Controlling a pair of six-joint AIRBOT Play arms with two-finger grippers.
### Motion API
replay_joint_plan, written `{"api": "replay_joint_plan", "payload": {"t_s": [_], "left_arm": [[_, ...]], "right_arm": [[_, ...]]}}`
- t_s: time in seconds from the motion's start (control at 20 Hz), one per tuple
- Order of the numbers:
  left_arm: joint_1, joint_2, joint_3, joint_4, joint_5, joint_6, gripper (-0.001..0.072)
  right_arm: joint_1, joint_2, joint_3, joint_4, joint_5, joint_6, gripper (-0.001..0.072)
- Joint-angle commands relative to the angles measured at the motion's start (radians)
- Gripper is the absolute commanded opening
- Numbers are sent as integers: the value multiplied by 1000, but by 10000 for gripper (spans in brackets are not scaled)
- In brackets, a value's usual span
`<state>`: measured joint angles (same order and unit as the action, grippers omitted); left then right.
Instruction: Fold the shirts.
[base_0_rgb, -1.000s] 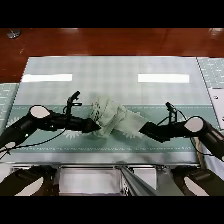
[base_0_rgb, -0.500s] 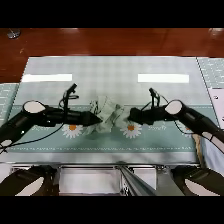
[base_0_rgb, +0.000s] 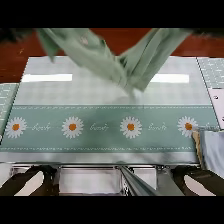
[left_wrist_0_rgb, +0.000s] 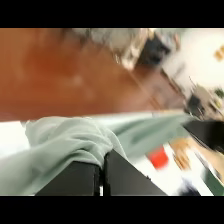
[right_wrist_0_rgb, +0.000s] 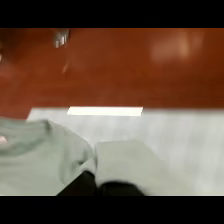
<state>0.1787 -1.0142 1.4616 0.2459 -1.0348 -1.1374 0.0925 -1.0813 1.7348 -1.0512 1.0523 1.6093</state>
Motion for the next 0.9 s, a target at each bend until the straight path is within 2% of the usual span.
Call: {"api": "replay_joint_plan", "payload": {"t_s": [0.0, 0.2, 0.3, 0.4, 0.5, 0.65, 0.85], "left_arm": [[164, 26, 333, 60, 22, -80, 31], [339, 115, 509, 193, 22, -132, 31], [416, 177, 517, 331, 17, -133, 31], [425, 207, 516, 528, -10, -207, 31], [398, 204, 491, 613, -63, -234, 31], [289, 204, 309, 607, -95, -248, 31], [61, 204, -75, 608, -124, -225, 31]], "right_arm": [[-35, 89, 313, -100, 189, -60, 17], [-35, 285, 315, -187, 381, -95, 17], [-35, 356, 314, -282, 489, -80, 17], [-35, 410, 270, -364, 587, -39, 17], [-35, 460, 160, -400, 672, -5, 17], [-35, 542, -119, -372, 646, 34, 17], [-35, 607, -518, -266, 464, 76, 17]]}}
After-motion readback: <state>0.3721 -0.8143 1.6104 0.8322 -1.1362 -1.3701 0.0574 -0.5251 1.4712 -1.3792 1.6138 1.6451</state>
